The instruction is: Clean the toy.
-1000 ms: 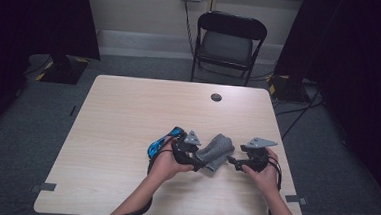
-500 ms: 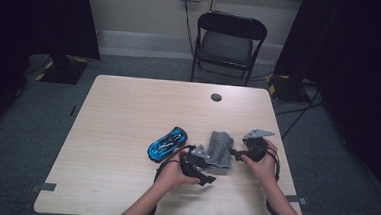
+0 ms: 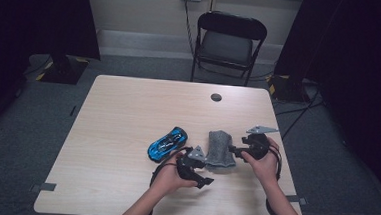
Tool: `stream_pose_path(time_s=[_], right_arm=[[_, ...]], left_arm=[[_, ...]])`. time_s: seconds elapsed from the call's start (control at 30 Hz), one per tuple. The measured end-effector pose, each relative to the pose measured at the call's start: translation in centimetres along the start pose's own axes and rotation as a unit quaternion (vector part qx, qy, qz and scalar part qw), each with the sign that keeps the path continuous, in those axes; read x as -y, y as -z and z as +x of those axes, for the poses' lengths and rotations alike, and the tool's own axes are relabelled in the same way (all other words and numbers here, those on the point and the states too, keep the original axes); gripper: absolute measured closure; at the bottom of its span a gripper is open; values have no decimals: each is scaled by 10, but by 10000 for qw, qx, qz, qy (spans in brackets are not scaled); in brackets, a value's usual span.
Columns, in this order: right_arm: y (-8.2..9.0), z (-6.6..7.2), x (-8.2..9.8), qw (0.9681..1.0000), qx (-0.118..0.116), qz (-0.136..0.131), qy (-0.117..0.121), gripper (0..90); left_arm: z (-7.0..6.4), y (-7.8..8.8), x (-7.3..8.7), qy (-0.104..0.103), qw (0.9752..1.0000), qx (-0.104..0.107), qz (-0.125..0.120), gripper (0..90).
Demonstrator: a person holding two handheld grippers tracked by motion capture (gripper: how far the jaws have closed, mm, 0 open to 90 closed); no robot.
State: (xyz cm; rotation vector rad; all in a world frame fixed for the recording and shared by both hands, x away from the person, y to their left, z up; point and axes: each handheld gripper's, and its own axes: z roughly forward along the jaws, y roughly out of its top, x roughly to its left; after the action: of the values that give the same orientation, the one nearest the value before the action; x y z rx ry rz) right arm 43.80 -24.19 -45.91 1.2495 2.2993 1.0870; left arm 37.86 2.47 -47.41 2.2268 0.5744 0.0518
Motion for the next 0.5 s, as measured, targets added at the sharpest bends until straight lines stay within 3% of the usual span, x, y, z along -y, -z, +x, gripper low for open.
stream_pose_path(time_s=[0.1,0.3,0.43,0.5], right_arm=[[2,13,2,9996,-197,-48,-180,307],[-4,42,10,9991,-290,-70,-310,318],[-14,59,14,9994,-276,-34,-212,316],[-21,63,18,9997,-184,129,-30,298]], left_arm=[[5,11,6,67,9998,-160,-27,333],[14,31,7,131,9988,-447,-145,325],[21,37,8,251,9978,-577,-213,312],[22,35,9,248,9979,-558,-205,312]])
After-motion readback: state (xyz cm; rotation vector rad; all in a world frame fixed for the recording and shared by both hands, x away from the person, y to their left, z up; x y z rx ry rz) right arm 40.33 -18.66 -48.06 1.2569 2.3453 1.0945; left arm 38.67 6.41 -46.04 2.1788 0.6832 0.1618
